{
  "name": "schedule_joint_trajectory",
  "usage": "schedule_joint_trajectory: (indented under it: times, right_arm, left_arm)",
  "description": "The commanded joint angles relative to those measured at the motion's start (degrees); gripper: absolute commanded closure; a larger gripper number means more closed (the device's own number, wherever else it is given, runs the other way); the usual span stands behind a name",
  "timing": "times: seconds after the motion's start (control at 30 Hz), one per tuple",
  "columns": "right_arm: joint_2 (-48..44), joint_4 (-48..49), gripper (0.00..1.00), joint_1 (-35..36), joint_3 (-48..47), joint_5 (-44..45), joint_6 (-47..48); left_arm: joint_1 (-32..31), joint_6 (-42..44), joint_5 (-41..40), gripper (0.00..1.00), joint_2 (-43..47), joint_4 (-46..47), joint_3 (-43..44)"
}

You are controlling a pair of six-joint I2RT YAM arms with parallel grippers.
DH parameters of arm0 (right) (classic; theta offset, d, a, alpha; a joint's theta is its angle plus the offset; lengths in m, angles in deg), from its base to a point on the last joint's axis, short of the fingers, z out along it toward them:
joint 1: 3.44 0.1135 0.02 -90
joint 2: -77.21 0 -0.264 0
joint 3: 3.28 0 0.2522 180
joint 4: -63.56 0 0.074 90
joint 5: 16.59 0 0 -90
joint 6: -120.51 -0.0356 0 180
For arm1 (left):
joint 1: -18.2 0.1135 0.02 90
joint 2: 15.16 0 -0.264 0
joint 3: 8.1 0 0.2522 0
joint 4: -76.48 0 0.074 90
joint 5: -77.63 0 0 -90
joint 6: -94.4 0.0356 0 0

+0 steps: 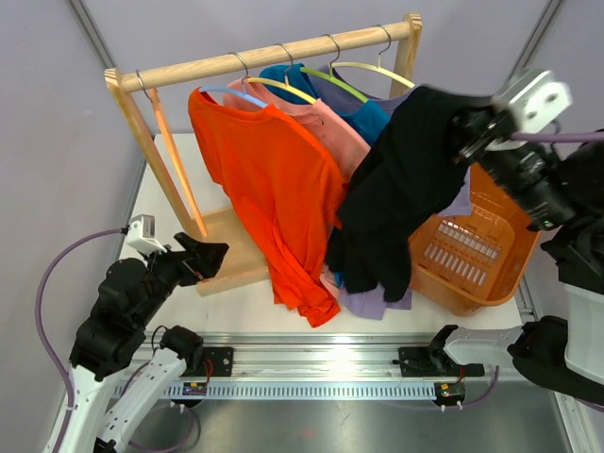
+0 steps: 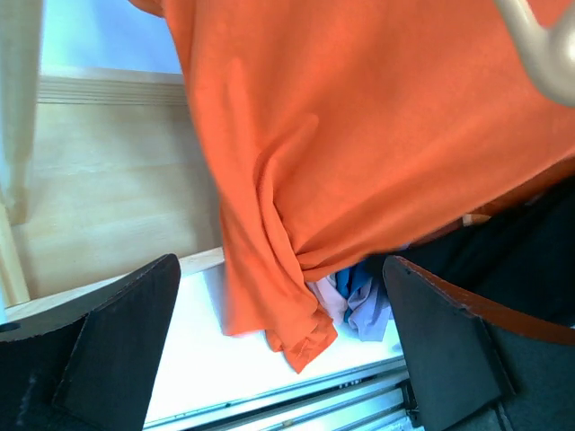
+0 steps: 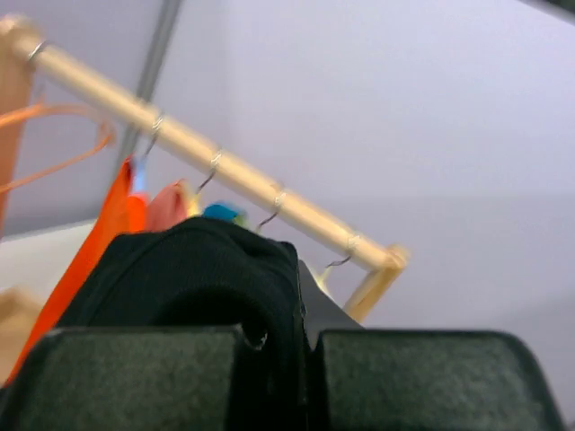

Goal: Remove the t-shirt from the hanger
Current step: Place the tshirt into the basket

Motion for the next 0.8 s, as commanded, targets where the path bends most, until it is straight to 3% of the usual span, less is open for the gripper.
schedule_joint_trajectory:
  times: [0.0,0.13,0.4,0.57,0.77]
  right_arm:
    - [2.61,8.80,1.00,-0.50,-11.09,13.63,3.67]
    - [6.82,12.05,1.00,-0.50,-21.54,19.42,10.52]
    - [8.24,23.83,1.00,0.03,-25.43,28.30,26.96]
    - [6.40,26.99,1.00,0.03,-22.11,31.65,33.12]
    - [0.43,29.81,1.00,0.03,-11.21,34.20,37.86]
  left_arm:
    - [0.01,1.78,3.79,0.01,-0.82,4.78,-1.45]
    - [0.01,1.95,5.90,0.01,-0.91,5.22,-1.98]
    - [0.01,3.89,9.06,0.01,-1.70,5.84,-2.07]
    - [0.01,4.59,11.52,0.01,-2.49,7.24,-3.04]
    - [0.01,4.94,13.28,0.01,-3.11,8.47,-3.30]
